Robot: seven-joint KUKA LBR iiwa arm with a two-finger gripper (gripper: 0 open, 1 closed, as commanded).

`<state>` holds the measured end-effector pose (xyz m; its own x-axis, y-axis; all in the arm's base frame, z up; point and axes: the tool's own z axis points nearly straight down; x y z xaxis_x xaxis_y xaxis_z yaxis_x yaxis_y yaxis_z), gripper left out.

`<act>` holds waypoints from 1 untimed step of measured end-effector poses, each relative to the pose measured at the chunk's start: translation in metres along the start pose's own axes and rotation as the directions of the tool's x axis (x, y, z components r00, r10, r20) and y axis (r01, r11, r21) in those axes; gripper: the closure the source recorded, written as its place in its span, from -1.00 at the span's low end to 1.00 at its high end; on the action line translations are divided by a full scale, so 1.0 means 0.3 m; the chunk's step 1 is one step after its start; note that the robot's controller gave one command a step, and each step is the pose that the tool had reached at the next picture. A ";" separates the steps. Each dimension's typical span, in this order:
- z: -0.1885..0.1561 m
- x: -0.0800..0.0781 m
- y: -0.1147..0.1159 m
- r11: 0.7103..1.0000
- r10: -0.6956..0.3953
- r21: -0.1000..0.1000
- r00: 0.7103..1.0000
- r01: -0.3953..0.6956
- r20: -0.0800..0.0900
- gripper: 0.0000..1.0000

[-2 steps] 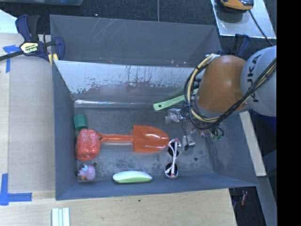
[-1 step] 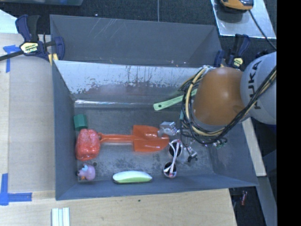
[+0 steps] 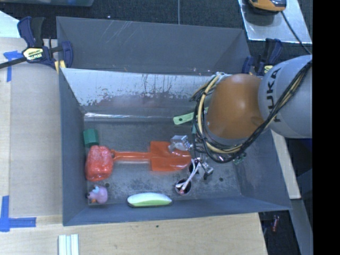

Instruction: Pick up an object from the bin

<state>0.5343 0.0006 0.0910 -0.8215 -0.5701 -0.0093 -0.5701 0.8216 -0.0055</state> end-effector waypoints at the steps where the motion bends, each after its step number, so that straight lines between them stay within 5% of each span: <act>1: 0.061 0.126 -0.039 0.999 -0.054 0.001 0.999 0.054 0.000 1.00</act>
Offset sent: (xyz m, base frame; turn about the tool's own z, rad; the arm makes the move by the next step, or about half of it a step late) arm 0.0000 0.0000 0.0000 0.0000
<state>0.5102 -0.0306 0.0723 -0.7899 -0.6132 -0.0094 -0.6132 0.7899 -0.0065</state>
